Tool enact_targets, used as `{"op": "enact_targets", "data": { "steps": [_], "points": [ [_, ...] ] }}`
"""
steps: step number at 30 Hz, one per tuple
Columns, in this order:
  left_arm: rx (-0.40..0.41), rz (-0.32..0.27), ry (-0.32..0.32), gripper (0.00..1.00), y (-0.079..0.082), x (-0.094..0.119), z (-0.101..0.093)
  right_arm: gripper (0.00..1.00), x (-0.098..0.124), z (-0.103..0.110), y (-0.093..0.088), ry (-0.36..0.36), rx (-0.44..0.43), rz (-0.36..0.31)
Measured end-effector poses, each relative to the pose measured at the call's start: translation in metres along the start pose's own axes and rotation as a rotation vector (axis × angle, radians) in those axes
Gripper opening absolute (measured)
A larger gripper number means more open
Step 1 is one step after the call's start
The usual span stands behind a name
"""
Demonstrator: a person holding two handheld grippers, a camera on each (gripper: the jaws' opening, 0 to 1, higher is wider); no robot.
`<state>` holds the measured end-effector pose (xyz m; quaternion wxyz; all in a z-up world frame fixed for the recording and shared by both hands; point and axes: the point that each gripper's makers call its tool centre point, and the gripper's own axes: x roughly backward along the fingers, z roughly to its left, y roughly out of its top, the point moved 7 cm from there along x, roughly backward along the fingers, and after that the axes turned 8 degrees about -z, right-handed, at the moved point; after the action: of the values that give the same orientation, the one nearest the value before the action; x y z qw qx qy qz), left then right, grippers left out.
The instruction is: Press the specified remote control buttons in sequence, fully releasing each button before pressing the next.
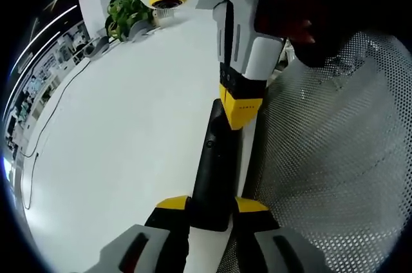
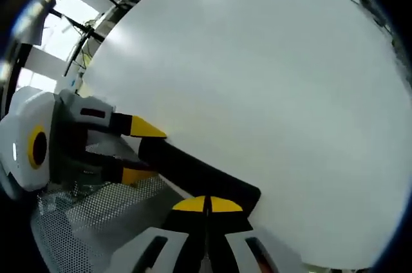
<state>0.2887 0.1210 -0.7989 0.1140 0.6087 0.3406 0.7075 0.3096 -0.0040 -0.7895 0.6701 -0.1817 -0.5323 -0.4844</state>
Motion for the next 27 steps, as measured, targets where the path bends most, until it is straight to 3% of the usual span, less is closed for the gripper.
{"op": "enact_targets", "data": {
  "steps": [9, 16, 27],
  "points": [
    [0.006, -0.004, -0.005, 0.25, 0.0003, 0.0006, 0.0004, 0.0, 0.0029, -0.0016, -0.0005, 0.023, -0.075, -0.018],
    [0.003, -0.005, -0.01, 0.25, 0.0004, 0.0008, -0.0003, 0.0, 0.0038, -0.0009, 0.005, -0.002, -0.046, -0.061],
    [0.009, -0.001, -0.011, 0.24, 0.0007, -0.0002, 0.0004, 0.0, 0.0028, -0.0021, 0.008, -0.019, -0.026, -0.076]
  ]
}}
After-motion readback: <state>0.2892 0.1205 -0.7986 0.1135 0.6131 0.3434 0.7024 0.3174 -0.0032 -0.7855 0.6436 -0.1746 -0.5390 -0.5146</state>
